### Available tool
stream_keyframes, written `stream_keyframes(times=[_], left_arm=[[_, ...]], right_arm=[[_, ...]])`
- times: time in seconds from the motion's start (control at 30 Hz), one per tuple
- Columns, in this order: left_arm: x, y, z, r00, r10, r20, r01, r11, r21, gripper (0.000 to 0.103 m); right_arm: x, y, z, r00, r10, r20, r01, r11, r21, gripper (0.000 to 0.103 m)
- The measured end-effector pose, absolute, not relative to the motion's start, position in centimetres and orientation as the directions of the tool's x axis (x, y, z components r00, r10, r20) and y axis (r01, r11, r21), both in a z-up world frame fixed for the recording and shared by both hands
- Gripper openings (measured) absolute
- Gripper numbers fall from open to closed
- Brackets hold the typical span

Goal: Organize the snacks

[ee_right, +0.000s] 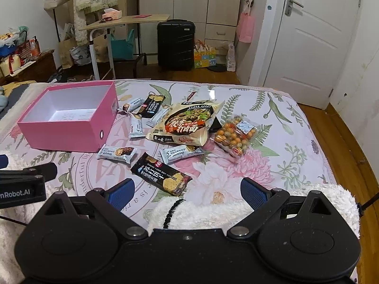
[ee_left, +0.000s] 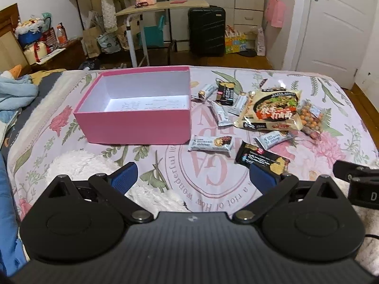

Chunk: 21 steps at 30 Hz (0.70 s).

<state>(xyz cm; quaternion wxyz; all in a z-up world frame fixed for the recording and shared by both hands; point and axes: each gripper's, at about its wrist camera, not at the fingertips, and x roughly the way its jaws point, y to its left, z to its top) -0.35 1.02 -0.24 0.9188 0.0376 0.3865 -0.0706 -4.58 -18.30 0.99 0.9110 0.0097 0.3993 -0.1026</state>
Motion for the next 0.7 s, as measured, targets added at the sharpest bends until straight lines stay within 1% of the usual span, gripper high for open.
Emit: stream_keyframes(times=[0.5,0.7], left_arm=[[-0.6,1.3,-0.3,0.695,-0.093,-0.713,0.152,0.988,0.019,0.102],[-0.7,1.2,-0.6,0.688,-0.086,-0.721,0.156,0.987,0.031,0.102]], right_arm=[[-4.9,-19.0,1.0,0.661,-0.181,-0.728,0.210,0.976,-0.052,0.098],[-4.5,-19.5,0.3,0.664,-0.133,-0.736,0.194,0.981,-0.002,0.098]])
